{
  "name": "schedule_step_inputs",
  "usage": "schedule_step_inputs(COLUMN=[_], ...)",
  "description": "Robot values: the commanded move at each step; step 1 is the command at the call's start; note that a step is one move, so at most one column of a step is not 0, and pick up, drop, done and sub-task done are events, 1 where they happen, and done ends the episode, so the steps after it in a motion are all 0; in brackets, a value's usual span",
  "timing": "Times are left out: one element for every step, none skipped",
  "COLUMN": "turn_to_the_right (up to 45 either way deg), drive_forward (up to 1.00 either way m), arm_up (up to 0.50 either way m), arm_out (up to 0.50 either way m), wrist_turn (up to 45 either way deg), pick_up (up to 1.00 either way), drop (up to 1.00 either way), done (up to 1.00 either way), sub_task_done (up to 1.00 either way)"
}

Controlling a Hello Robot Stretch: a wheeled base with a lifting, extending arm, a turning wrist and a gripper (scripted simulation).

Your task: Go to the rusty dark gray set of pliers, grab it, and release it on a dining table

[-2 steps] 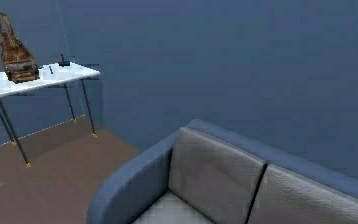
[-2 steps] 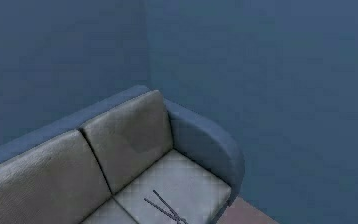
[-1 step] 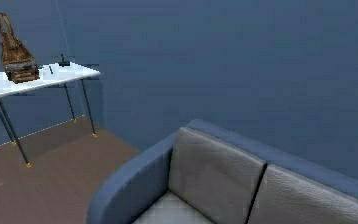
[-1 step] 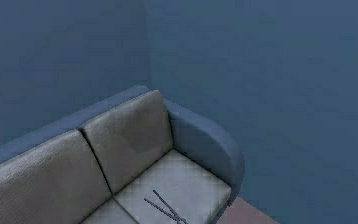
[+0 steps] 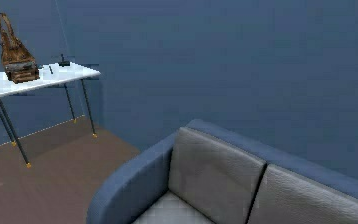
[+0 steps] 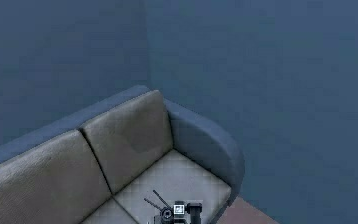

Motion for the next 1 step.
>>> schedule_step_inputs(turn_to_the_right=[0.0], drive_forward=[0.0], arm_up=[0.0], arm_out=[0.0], wrist_turn=[45.0], pick_up=[0.0], drop=[0.0], done=[0.0], sub_task_done=[0.0])
